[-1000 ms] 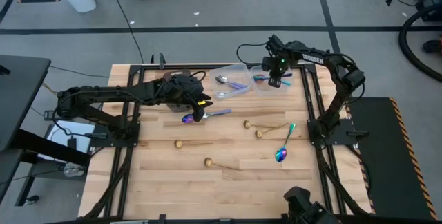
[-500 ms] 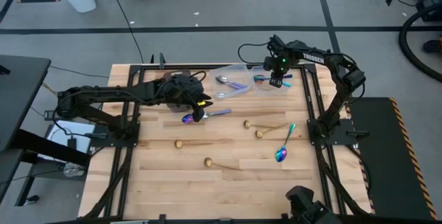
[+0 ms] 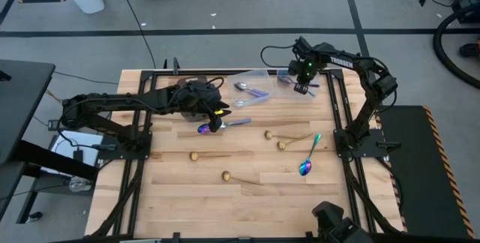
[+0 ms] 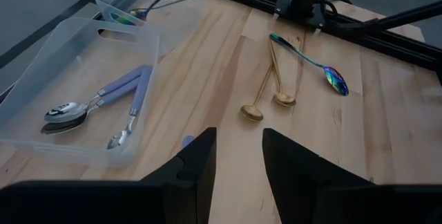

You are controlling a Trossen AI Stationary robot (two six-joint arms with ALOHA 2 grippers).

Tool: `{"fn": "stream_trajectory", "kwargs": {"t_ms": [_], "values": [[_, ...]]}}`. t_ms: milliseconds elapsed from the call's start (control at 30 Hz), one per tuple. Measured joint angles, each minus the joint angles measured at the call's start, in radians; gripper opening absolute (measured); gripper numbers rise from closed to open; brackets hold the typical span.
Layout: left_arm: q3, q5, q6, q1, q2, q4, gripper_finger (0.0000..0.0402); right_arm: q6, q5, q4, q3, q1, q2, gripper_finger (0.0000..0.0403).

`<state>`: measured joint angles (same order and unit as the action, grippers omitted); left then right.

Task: Sort silverware by color (type)
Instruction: Put the blue spoon into the right transparent bin, then put the gold spoon into the black bin

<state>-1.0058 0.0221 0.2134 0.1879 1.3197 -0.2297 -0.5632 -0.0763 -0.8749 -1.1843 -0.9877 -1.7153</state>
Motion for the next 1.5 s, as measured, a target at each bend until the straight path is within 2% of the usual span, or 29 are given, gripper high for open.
{"fn": "stream_trajectory", "kwargs": {"t_ms": [467, 567, 700, 867, 1000, 1233, 1500], "values": [[0.0, 0.0, 0.003, 0.0, 0.0, -0.001, 0.0125, 0.222, -0.105, -0.129, -0.091, 0.017, 0.001, 0.0005], [0.0, 0.0, 0.002, 0.0, 0.0, -0.001, 0.0125, 0.261, -0.139, -0.124, -0.092, 0.008, 0.001, 0.0006], [0.0, 0.0, 0.002, 0.0, 0.0, -0.001, 0.0125, 0.321, -0.258, -0.06, -0.081, -0.034, 0.001, 0.0006], [0.0, 0.0, 0.004, 0.0, 0.0, -0.001, 0.0125, 0.379, -0.304, -0.026, -0.069, -0.089, 0.002, 0.0007], [0.0, 0.0, 0.004, 0.0, 0.0, -0.001, 0.0125, 0.371, -0.292, -0.006, -0.069, -0.111, 0.002, 0.0022], [0.0, 0.0, 0.002, 0.0, 0.0, -0.001, 0.0125, 0.278, -0.202, 0.028, -0.069, -0.114, 0.001, 0.0082], [0.0, 0.0, 0.003, 0.0, 0.0, -0.001, 0.0125, 0.334, -0.224, -0.053, -0.07, -0.098, 0.001, 0.011]]}}
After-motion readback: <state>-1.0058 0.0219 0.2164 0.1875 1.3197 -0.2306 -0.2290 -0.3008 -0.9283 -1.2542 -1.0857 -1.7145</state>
